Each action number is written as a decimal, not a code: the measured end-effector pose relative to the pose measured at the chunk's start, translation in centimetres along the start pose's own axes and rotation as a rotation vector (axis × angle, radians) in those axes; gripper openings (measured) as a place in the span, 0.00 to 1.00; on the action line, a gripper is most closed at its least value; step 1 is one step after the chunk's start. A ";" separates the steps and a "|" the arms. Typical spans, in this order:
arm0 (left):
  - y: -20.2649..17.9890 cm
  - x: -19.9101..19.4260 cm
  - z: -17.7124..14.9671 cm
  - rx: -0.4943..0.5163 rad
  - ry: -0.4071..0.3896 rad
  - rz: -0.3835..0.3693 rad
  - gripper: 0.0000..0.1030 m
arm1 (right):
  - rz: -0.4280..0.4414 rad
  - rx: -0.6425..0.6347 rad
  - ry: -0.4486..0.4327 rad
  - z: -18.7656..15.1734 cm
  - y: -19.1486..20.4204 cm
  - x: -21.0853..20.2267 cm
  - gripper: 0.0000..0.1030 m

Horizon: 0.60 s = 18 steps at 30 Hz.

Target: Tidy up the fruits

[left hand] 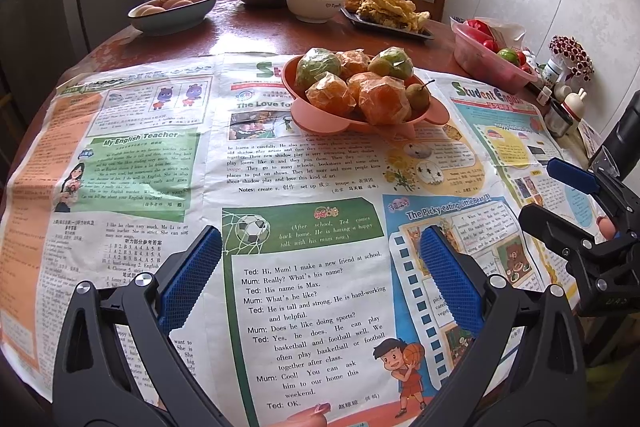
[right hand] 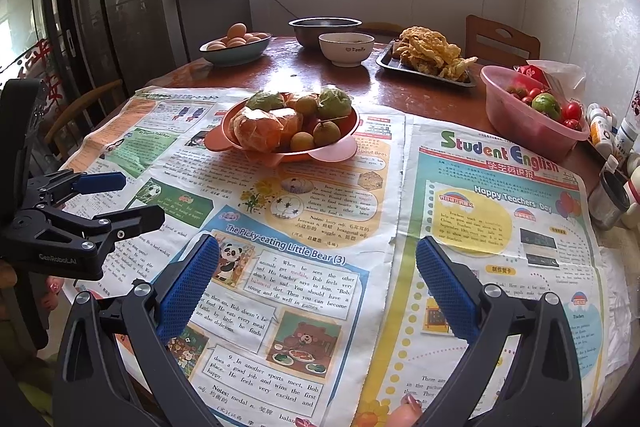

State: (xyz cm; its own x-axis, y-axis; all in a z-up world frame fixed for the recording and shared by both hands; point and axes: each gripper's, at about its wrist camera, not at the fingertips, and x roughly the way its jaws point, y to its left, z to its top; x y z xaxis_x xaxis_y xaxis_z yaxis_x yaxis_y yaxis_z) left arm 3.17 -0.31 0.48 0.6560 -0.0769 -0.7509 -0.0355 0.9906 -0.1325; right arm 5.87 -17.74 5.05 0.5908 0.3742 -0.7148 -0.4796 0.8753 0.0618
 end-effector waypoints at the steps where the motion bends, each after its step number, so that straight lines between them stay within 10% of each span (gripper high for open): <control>1: 0.0 0.0 0.0 0.001 0.000 0.002 0.91 | 0.000 0.001 0.000 0.0 -0.1 0.0 0.96; 18: 0.1 -0.2 0.0 -0.001 -0.005 0.001 0.91 | -0.003 0.002 0.003 0.0 -0.1 0.0 0.96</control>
State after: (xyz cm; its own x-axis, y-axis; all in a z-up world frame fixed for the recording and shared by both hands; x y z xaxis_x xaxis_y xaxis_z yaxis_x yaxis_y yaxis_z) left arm 3.08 -0.18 0.62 0.6596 -0.0749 -0.7479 -0.0370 0.9906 -0.1319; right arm 5.93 -17.82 5.00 0.5903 0.3711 -0.7168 -0.4770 0.8768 0.0611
